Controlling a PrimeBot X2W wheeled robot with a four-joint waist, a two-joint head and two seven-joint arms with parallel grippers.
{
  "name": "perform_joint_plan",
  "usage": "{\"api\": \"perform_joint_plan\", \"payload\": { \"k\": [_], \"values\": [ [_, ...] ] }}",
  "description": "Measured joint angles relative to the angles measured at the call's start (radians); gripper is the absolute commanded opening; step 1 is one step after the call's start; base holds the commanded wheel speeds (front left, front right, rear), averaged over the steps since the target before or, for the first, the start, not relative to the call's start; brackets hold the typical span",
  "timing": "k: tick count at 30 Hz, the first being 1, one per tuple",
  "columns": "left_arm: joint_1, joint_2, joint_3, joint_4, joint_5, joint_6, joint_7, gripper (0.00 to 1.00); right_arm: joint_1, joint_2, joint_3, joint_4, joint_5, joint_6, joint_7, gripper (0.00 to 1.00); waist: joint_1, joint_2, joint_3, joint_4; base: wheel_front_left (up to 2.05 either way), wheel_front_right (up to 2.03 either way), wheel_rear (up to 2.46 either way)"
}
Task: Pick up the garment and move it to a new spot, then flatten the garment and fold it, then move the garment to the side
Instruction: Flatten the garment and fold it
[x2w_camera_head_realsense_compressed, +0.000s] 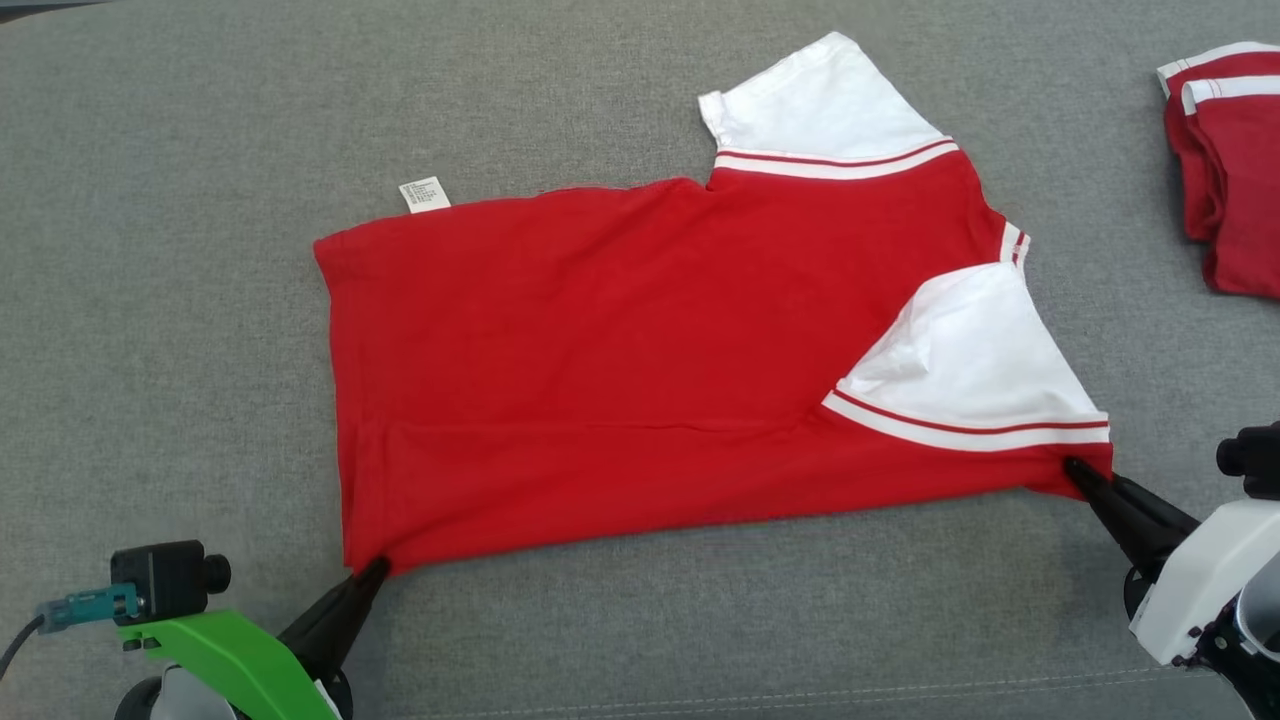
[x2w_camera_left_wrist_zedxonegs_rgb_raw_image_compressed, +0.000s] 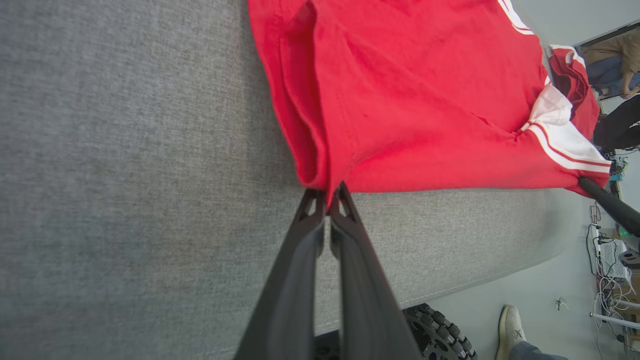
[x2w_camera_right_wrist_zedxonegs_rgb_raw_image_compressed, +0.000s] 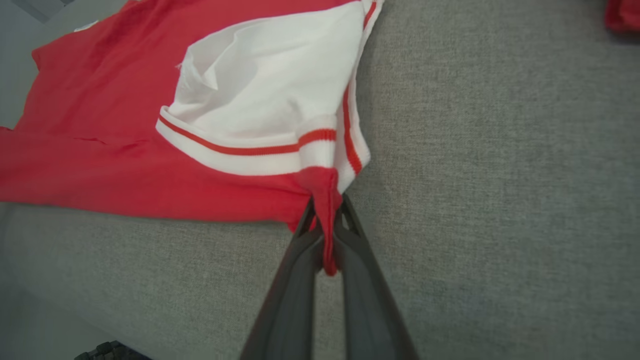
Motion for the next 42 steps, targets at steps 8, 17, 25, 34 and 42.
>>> {"api": "perform_joint_plan", "payload": {
  "k": [8,17,25,34,42],
  "values": [
    [0.039,-0.001,-0.002,-0.018,-0.024,0.021,0.009,0.0,0.041,-0.003,0.003,-0.026,0.021,-0.017,0.029,0.0,0.0,0.0,0.021,-0.003,0.0,0.0,0.0],
    [0.042,-0.003,-0.018,-0.006,-0.025,0.021,0.01,0.0,0.038,-0.002,0.02,-0.036,0.005,-0.019,0.033,0.39,0.0,0.0,0.035,-0.011,0.0,0.0,0.0],
    [0.037,-0.014,0.006,0.006,-0.021,0.031,-0.005,1.0,0.034,-0.001,0.016,-0.04,-0.004,-0.027,0.031,1.0,0.0,0.0,0.032,-0.014,0.0,0.0,0.0],
    [0.033,0.012,0.083,0.015,0.007,0.057,-0.048,1.0,0.036,-0.006,-0.039,-0.037,-0.003,-0.054,0.002,1.0,0.0,0.0,0.007,-0.02,0.0,0.0,0.0],
    [0.013,0.046,0.133,-0.044,0.026,0.058,-0.069,1.0,0.014,-0.036,-0.099,-0.07,-0.005,-0.08,-0.022,1.0,0.0,0.0,-0.005,-0.031,0.0,0.0,0.0]
  ]
}}
